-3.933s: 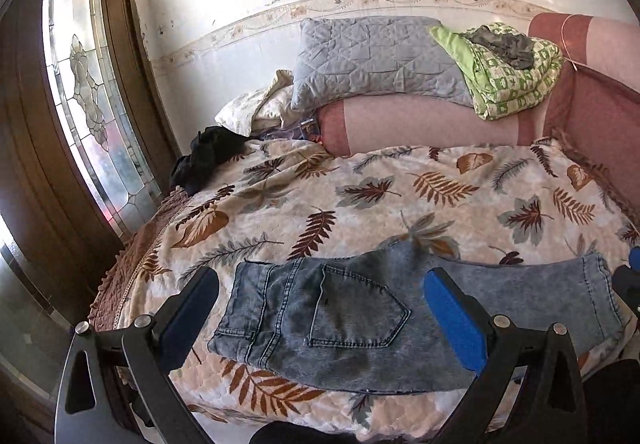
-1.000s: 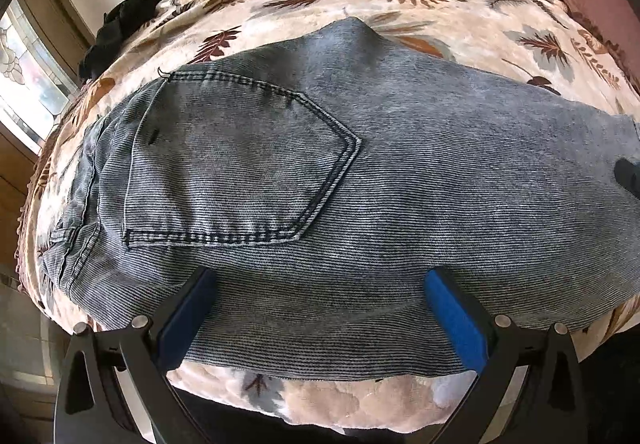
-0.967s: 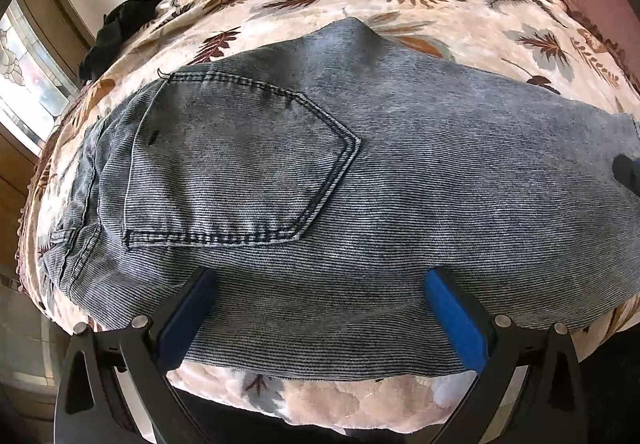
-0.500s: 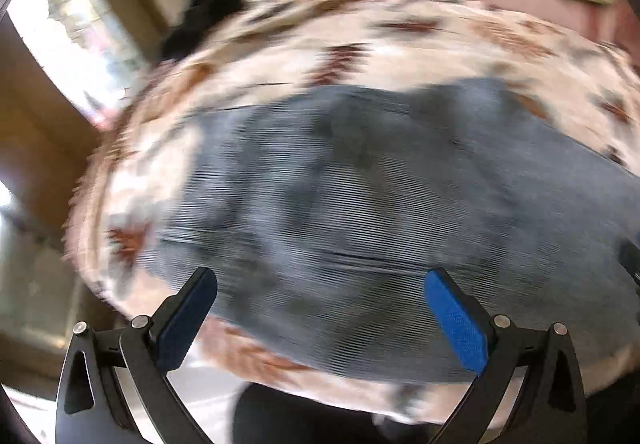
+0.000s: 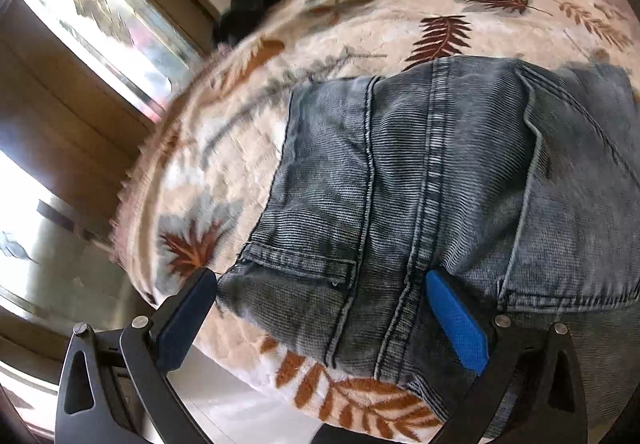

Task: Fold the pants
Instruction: 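Press the jeans flat near the back pocket with both open grippers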

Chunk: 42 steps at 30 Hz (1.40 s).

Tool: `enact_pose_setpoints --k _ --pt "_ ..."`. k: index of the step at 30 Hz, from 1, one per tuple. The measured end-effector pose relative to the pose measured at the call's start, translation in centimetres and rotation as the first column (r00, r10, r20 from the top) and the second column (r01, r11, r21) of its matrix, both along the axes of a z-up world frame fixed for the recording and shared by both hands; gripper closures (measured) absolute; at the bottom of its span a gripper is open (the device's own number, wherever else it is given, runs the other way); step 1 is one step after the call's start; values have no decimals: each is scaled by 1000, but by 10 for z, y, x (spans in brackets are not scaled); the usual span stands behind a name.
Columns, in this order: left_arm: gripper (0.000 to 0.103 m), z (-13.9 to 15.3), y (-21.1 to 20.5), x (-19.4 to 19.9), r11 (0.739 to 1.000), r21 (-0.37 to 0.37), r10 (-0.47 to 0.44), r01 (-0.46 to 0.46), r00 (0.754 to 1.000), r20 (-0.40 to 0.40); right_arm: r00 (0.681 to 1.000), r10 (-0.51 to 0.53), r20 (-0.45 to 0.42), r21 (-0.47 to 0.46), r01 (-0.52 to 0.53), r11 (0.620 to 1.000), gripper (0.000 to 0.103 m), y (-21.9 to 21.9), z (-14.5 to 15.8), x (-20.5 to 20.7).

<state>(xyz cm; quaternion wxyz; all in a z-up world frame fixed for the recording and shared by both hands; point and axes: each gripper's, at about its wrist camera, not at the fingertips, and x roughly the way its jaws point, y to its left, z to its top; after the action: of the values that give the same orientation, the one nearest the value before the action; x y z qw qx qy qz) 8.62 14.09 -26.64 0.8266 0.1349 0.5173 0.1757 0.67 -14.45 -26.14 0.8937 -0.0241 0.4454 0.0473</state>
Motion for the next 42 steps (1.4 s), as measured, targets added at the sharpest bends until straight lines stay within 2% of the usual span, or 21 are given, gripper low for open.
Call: enact_pose_setpoints --k 3,7,10,15,19,21,24,26,28,31,35,39,42 --pt "0 -3 17 10 994 -98 37 -40 999 -32 1000 13 -4 -3 -13 1000 39 1 1 -5" --pt "0 -1 12 5 997 -76 32 -33 999 -24 1000 4 19 22 -5 1000 39 -4 8 -7" --pt "0 12 3 -5 996 -67 59 -60 998 -22 999 -19 51 29 18 999 39 -8 12 -7" --pt "0 36 -43 -21 989 -108 -94 97 995 30 999 -26 33 28 25 999 39 -8 8 -1" --pt "0 37 -79 -25 973 -128 -189 194 981 47 999 -43 -2 9 43 999 36 -7 1 4" --pt "0 26 -98 -24 968 -96 -232 232 973 16 999 -44 -6 17 44 999 35 -9 0 4" --pt "0 -2 -110 -21 969 -50 -246 243 967 -63 999 -43 -3 16 43 999 33 -10 -1 3" --pt "0 -7 -107 -22 966 -76 -252 249 967 -28 999 -40 -1 6 40 999 30 -8 -3 3" --pt "0 -8 -96 -20 966 -164 -208 199 978 -36 999 -40 0 0 40 999 27 -7 -3 3" --pt "0 -9 -89 -13 957 -218 -212 193 975 -67 999 -42 1 1 42 999 22 -5 -5 5" --pt "0 -10 -88 -8 956 -213 -222 201 972 -78 999 -49 0 -14 49 999 17 -1 -5 5" --pt "0 -11 -98 -13 964 -166 -220 209 974 -47 998 -64 2 -8 64 998 12 -2 -6 2" --pt "0 -10 -105 -21 967 -154 -208 201 978 -31 999 -52 -17 32 52 998 0 -4 -7 1"
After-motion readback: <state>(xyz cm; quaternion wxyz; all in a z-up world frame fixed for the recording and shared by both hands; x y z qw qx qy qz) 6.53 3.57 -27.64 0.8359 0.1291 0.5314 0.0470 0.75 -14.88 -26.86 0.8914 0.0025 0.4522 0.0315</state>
